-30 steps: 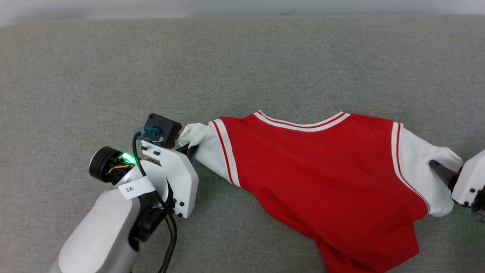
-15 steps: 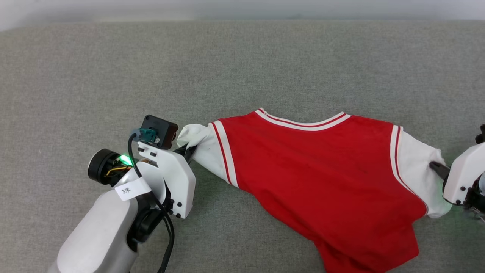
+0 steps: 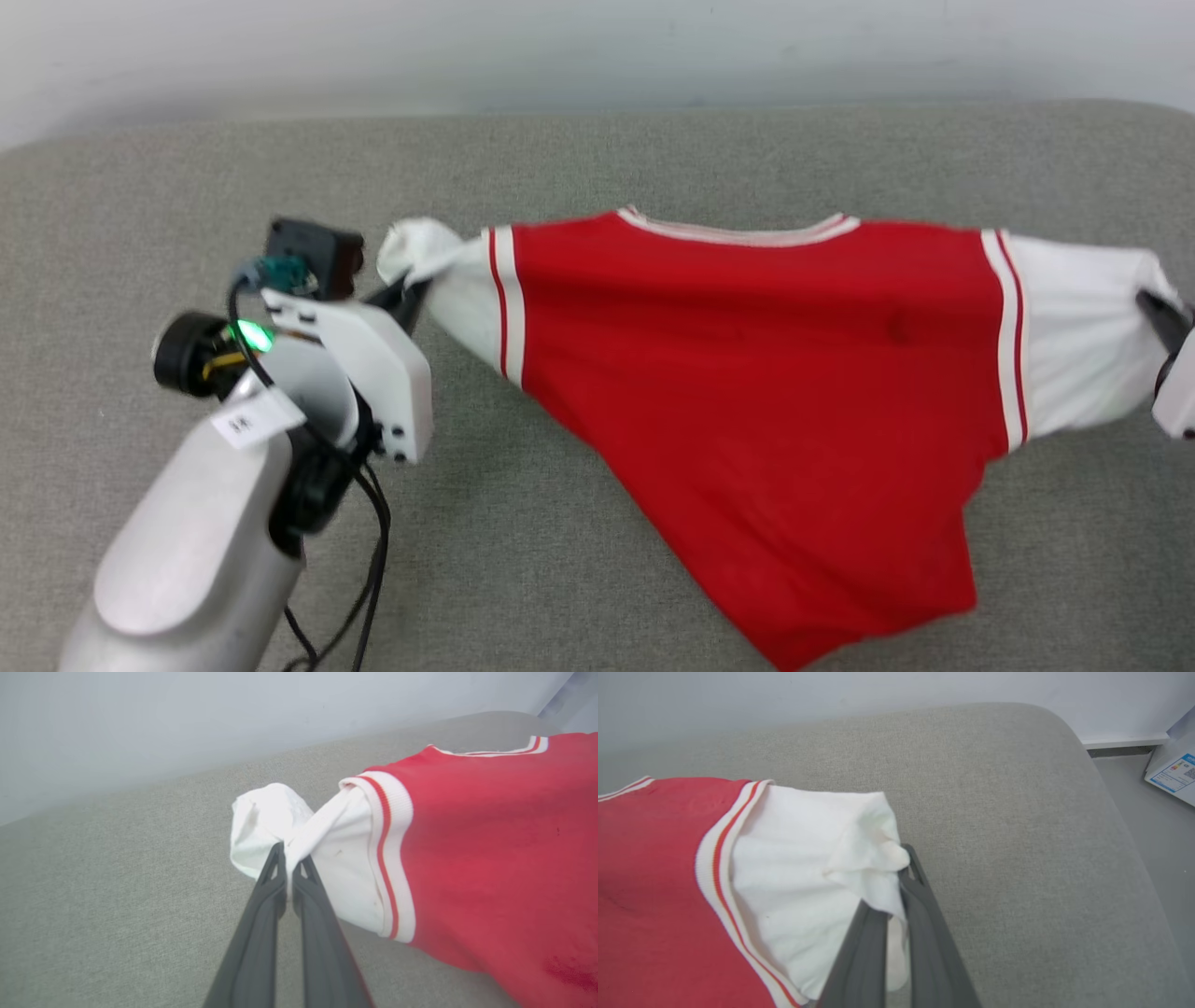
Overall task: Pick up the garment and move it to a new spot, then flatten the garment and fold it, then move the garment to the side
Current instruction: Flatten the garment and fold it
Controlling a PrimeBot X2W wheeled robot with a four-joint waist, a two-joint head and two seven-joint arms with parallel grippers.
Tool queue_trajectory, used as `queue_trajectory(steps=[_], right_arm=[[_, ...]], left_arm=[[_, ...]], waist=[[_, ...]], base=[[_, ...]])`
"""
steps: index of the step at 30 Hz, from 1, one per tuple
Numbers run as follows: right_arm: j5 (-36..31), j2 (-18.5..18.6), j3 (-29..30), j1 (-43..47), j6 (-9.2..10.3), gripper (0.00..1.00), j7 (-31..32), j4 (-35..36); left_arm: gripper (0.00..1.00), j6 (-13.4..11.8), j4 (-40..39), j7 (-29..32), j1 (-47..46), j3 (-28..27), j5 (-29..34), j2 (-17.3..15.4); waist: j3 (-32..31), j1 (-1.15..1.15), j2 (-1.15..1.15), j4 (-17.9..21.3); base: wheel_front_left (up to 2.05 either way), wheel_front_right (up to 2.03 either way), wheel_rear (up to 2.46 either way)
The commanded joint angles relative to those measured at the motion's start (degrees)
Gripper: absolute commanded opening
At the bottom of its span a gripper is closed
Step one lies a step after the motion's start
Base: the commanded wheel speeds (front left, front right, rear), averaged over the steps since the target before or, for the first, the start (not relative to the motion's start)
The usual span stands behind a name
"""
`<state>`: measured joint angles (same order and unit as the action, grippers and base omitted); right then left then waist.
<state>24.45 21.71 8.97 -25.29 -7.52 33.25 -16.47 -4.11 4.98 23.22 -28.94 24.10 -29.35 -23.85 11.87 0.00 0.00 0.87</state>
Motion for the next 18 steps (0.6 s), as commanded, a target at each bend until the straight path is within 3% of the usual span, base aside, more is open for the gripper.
queue_trajectory(steps=[1,11,18], right_arm=[[-0.8,0.6,0.2,-2.5,0.06,0.0,-0.7,0.6],[-2.0,0.4,-4.1,-19.7,0.06,0.0,-4.5,-4.2],[-3.7,0.3,-8.0,-36.2,0.07,0.0,-11.3,-9.2]], left_arm=[[0.0,-0.2,1.1,-1.0,-2.6,-1.1,-0.1,0.1],[0.0,2.9,17.0,-5.7,-22.2,-4.7,-1.4,2.8],[0.0,2.7,28.1,-12.3,-38.4,-6.2,1.8,1.9]], waist=[[-1.0,0.0,0.0,0.3],[0.3,0.0,0.0,0.6],[4.8,0.0,0.0,1.1]], base=[[0.0,0.0,0.0],[0.0,0.0,0.0],[0.0,0.0,0.0]])
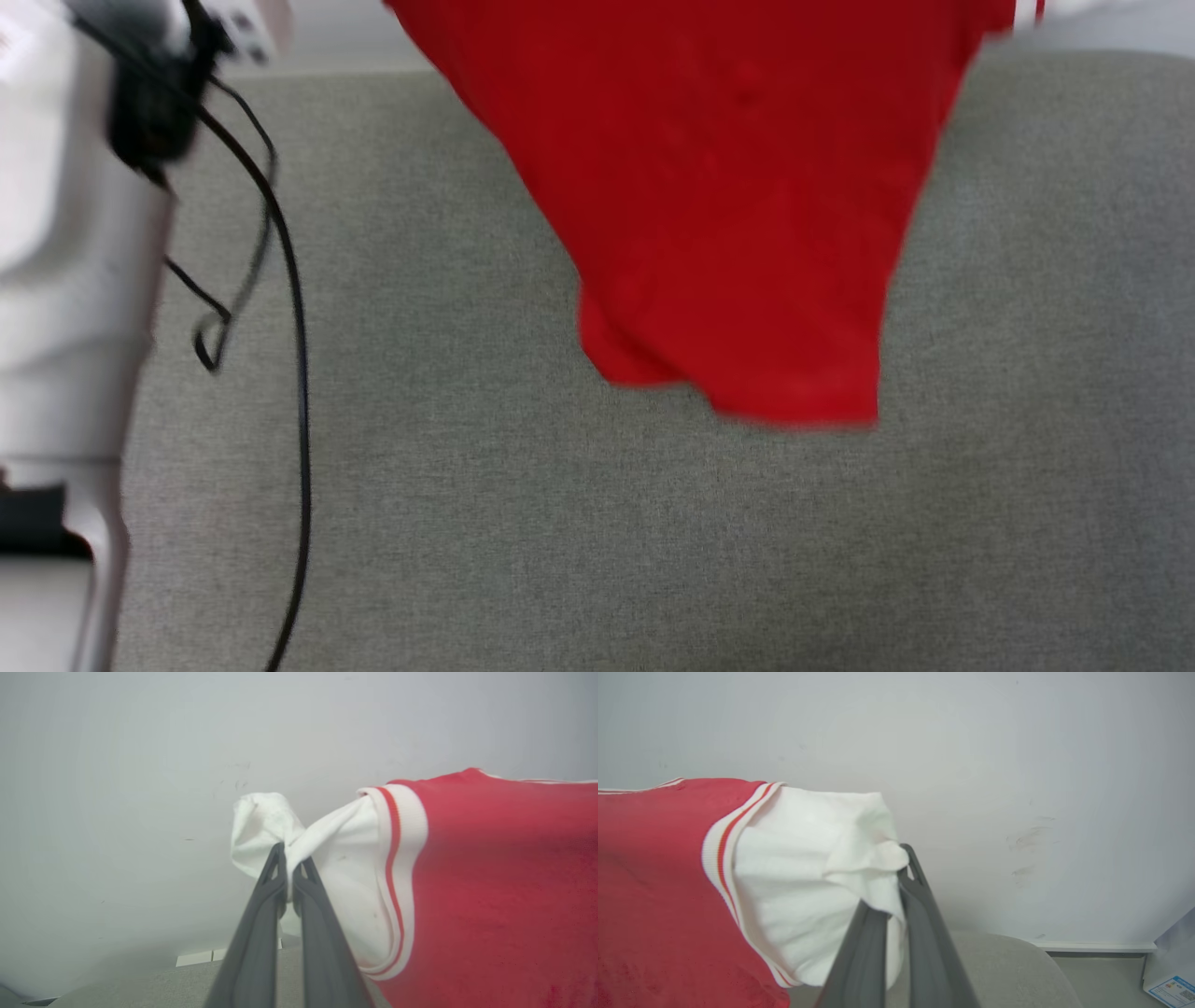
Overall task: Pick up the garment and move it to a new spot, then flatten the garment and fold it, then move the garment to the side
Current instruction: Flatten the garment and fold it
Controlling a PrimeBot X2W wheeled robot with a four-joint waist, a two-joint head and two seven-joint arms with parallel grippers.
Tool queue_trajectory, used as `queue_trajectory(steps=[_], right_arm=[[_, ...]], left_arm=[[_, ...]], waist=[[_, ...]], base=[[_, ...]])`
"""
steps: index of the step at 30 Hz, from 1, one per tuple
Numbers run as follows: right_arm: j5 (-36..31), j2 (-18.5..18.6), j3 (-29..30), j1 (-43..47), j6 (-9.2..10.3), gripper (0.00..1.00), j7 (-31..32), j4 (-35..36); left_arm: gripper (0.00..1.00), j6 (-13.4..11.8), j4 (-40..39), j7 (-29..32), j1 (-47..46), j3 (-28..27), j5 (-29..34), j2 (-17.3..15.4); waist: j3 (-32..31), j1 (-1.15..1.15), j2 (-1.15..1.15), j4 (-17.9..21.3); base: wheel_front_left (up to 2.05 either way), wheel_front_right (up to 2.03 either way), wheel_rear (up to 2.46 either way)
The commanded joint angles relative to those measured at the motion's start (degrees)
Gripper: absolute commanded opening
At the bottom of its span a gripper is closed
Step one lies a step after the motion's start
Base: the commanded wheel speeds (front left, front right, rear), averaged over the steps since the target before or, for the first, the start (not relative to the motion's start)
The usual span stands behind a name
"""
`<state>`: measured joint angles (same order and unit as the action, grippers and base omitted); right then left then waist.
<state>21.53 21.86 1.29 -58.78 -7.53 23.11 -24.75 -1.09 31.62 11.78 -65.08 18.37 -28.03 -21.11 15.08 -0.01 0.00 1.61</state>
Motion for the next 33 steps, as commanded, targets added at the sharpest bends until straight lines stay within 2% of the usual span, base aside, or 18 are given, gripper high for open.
queue_trajectory(steps=[1,4,12,19,26,33], right_arm=[[-1.0,0.1,-0.7,-5.0,0.09,0.0,-2.3,-1.7],[-1.1,-0.9,-2.2,-10.9,0.09,0.0,-4.9,-4.6],[-0.7,-0.6,-6.6,-25.7,0.09,0.0,-10.4,-11.8],[0.0,-0.9,-9.4,-33.1,0.09,0.0,-13.7,-16.2],[2.8,-0.5,-13.2,-36.8,0.09,0.0,-15.8,-20.8],[8.1,1.3,-18.5,-31.6,0.09,0.0,-18.2,-22.2]], left_arm=[[0.0,-0.4,2.9,-1.9,-4.4,-0.7,0.9,-1.1],[0.0,-0.5,6.5,-4.5,-9.9,-1.8,1.5,-2.0],[0.0,-0.3,11.6,-10.0,-22.3,-2.7,3.1,-3.6],[0.0,0.3,14.1,-12.6,-27.9,-2.2,3.7,-3.5],[0.0,2.0,17.8,-13.4,-28.7,-3.3,1.2,-2.4],[0.0,4.9,21.5,-15.4,-23.0,-4.5,-2.6,-0.4]], waist=[[2.3,0.01,0.0,0.5],[3.9,0.01,0.0,1.0],[9.2,0.01,0.0,1.3],[14.0,0.01,0.0,1.1],[18.6,0.01,0.0,0.2],[19.6,0.01,0.0,-1.0]], base=[[0.0,0.0,0.0],[0.0,0.0,0.0],[0.0,0.0,0.0],[0.0,0.0,0.0],[0.0,0.0,0.0],[0.0,0.0,0.0]])
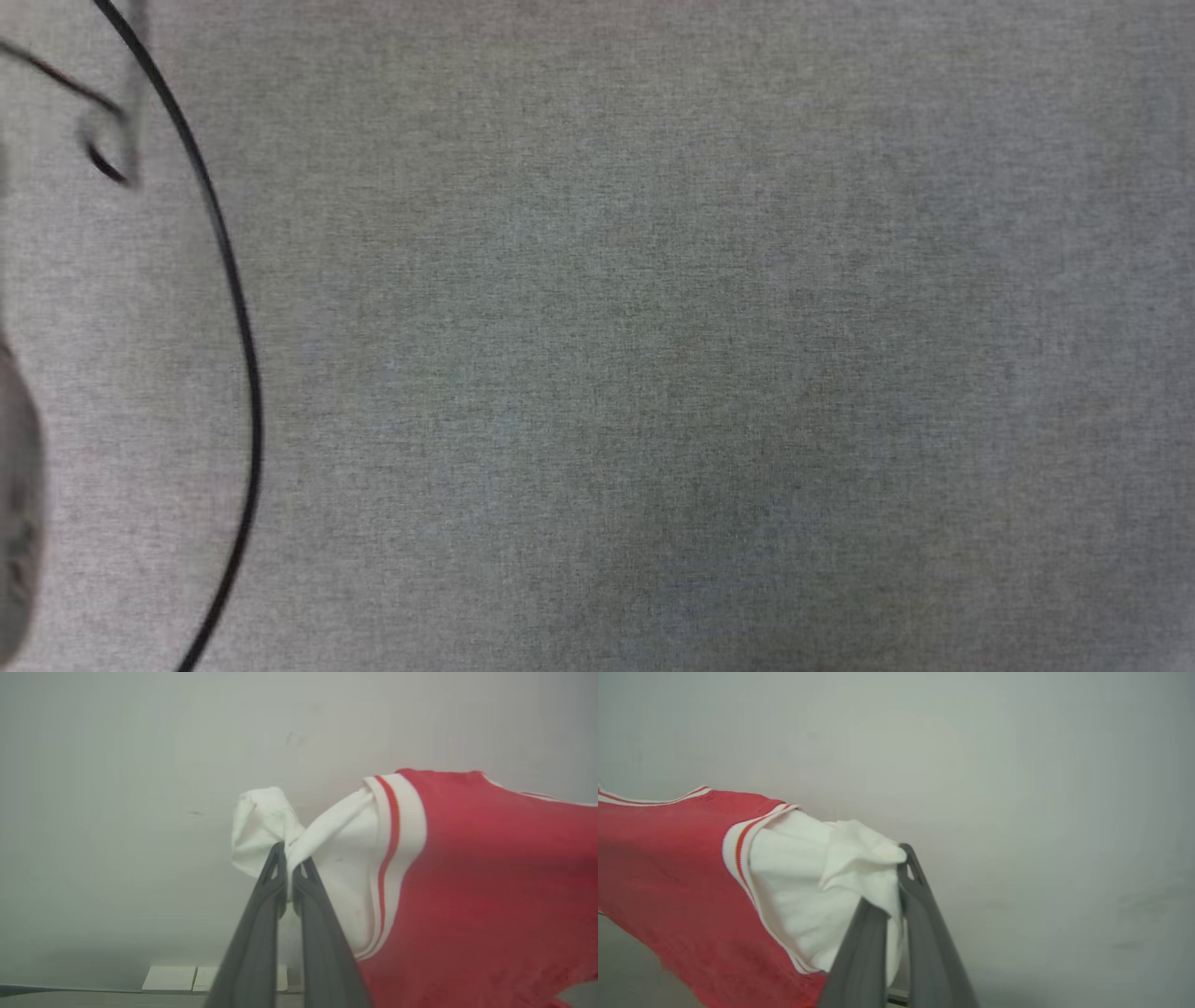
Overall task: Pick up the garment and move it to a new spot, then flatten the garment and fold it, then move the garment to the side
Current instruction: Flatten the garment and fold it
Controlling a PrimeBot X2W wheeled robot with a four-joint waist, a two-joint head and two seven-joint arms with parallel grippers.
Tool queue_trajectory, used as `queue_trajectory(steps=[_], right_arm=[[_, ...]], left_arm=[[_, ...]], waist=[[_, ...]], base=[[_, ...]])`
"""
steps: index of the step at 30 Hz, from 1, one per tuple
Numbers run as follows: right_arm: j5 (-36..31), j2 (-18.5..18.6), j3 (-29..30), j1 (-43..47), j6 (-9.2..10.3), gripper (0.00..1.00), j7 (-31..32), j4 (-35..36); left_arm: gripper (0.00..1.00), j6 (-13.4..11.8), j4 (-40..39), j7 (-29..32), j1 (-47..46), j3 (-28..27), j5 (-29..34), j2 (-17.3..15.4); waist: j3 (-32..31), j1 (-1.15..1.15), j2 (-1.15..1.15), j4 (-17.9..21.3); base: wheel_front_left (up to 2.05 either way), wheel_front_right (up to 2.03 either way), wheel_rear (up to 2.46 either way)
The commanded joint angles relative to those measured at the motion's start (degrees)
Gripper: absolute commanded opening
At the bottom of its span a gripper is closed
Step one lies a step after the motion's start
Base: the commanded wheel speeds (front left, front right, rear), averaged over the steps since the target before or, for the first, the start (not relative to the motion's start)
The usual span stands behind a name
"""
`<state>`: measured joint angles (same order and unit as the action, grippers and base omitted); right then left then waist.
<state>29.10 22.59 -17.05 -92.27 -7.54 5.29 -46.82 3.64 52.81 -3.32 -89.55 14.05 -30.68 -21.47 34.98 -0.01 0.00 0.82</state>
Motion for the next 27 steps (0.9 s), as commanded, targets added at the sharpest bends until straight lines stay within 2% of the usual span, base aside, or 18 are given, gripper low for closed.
queue_trajectory(steps=[1,8,16,21,27], right_arm=[[1.4,0.9,-1.0,3.1,0.1,0.0,-0.8,0.2],[7.2,1.5,-7.5,18.5,0.1,0.0,-4.1,3.8],[12.1,1.8,-8.8,39.6,0.1,0.0,-8.5,8.6],[13.1,2.4,-7.1,51.4,0.1,0.0,-9.7,11.2],[12.3,2.2,-3.1,63.9,0.11,0.0,-9.6,15.0]], left_arm=[[0.0,0.6,0.6,-0.8,2.7,-0.2,-0.5,0.1],[0.0,2.7,0.2,-6.4,17.3,0.9,-1.9,-0.2],[0.0,3.3,-2.5,-9.7,37.4,0.7,-4.9,0.9],[0.0,2.1,-6.2,-10.5,49.3,-0.3,-6.2,0.3],[0.0,-1.0,-13.5,-10.7,62.7,-1.7,-7.7,-0.1]], waist=[[-0.5,0.01,0.0,-0.3],[-4.7,0.01,0.0,0.6],[-12.1,0.01,0.0,0.8],[-16.8,0.01,0.0,1.0],[-22.2,0.01,0.0,1.2]], base=[[0.0,0.0,0.0],[0.0,0.0,0.0],[0.0,0.0,0.0],[0.0,0.0,0.0],[0.0,0.0,0.0]])
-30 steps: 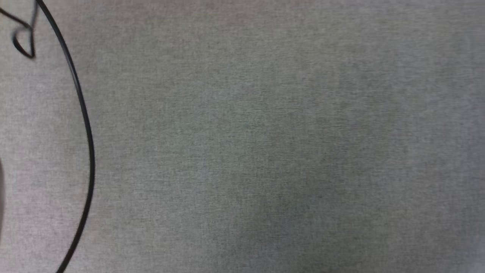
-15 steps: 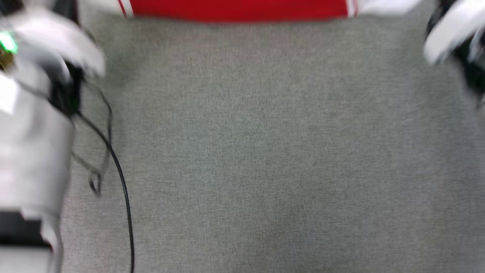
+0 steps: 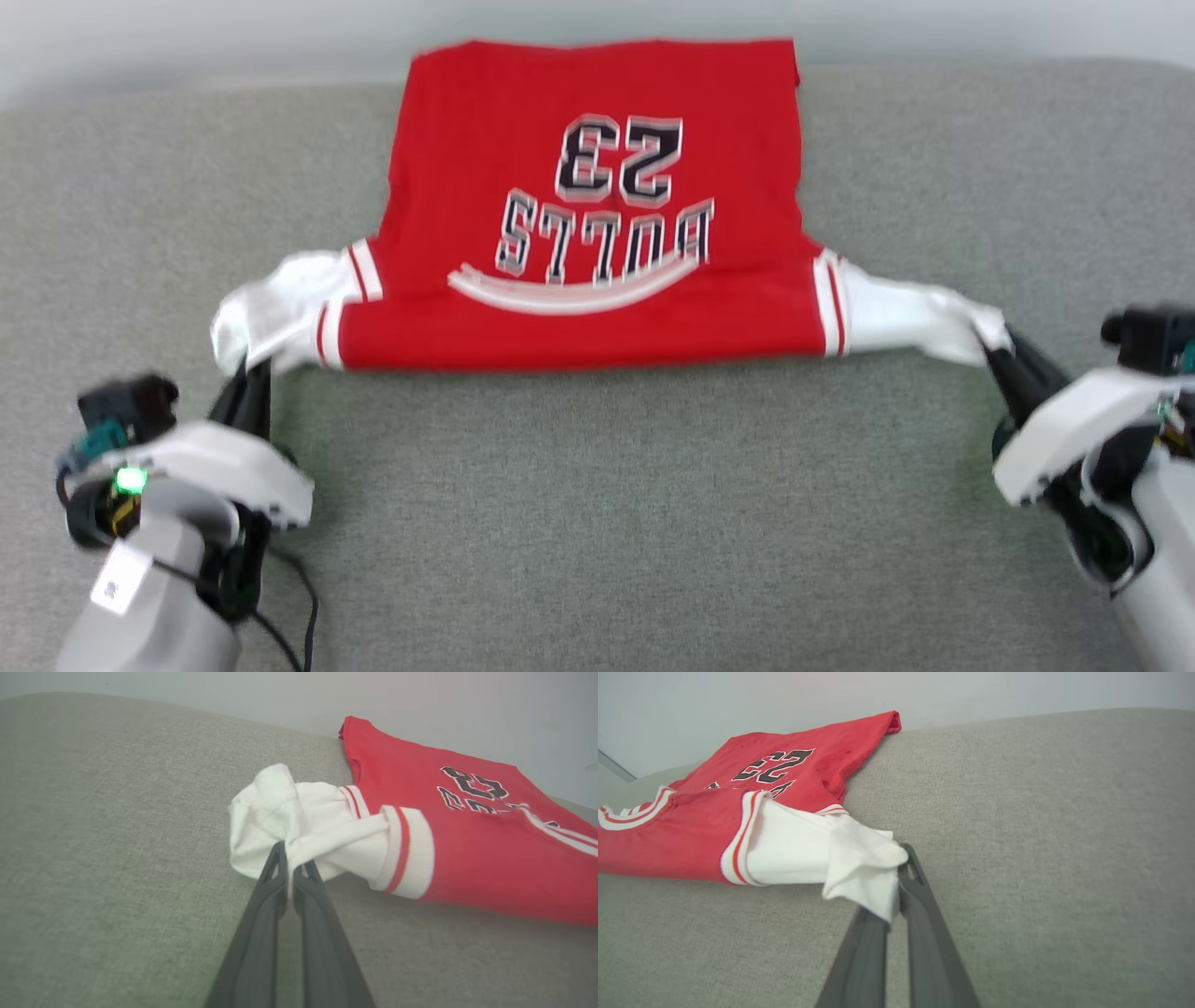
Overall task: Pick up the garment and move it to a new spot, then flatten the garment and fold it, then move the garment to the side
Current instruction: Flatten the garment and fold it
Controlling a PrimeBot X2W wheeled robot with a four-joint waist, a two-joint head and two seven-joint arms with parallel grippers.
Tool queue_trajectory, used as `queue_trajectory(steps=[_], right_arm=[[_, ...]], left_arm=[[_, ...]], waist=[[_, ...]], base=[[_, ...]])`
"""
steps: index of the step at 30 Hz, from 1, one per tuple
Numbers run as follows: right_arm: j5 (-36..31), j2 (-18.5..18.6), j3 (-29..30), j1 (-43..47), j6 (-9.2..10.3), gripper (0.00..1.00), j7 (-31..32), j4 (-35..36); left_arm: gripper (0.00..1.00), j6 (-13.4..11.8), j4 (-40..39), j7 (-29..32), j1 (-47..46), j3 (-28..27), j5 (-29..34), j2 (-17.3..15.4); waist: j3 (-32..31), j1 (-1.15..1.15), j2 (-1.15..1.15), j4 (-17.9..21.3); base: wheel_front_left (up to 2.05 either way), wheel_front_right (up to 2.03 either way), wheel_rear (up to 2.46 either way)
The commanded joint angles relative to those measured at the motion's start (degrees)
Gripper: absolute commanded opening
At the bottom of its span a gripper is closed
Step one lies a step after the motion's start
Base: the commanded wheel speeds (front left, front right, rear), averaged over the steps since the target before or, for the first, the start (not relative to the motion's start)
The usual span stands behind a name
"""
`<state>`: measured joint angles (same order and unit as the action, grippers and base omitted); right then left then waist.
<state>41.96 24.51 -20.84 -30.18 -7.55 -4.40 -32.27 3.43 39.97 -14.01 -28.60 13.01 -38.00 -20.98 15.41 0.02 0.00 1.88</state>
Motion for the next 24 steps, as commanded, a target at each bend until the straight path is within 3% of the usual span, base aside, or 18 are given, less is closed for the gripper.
queue_trajectory(steps=[1,8,12,13,21,23,24], right_arm=[[-0.8,0.1,1.5,3.6,0.12,0.0,0.4,1.1],[-3.1,-2.4,8.5,18.1,0.12,0.0,3.9,6.3],[-5.2,-5.3,13.7,26.3,0.12,0.0,6.3,9.7],[-8.2,-7.9,18.0,32.0,0.12,0.0,8.4,12.5],[-15.3,-14.7,25.2,42.6,0.12,0.01,15.3,20.3],[-16.8,-15.9,26.2,43.8,0.12,0.42,17.0,22.0],[-17.4,-16.4,26.6,44.1,0.11,0.83,17.4,22.8]], left_arm=[[0.0,-1.4,-2.1,0.2,3.6,-0.7,-0.5,-0.8],[0.0,-6.7,-14.0,3.4,18.2,-0.3,-1.0,-1.2],[0.0,-9.4,-20.0,5.8,26.5,-0.3,-2.1,-1.2],[0.0,-10.7,-23.9,7.7,31.9,0.1,-2.7,-1.6],[0.0,-13.8,-28.4,9.8,40.2,0.7,-2.8,-2.0],[0.0,-13.9,-28.9,10.1,40.7,1.0,-2.9,-1.8],[0.0,-14.0,-29.0,10.2,40.7,1.3,-2.5,-1.9]], waist=[[-3.4,-0.02,0.0,0.2],[-9.5,-0.02,0.0,-0.2],[-12.4,-0.02,0.0,-0.3],[-13.8,-0.02,0.0,-0.7],[-15.2,-0.02,0.0,-1.7],[-15.3,-0.02,0.0,-2.0],[-15.3,-0.02,0.0,-2.2]], base=[[0.0,0.0,0.0],[0.0,0.0,0.0],[0.0,0.0,0.0],[0.0,0.0,0.0],[0.0,0.0,0.0],[0.0,0.0,0.0],[0.0,0.0,0.0]])
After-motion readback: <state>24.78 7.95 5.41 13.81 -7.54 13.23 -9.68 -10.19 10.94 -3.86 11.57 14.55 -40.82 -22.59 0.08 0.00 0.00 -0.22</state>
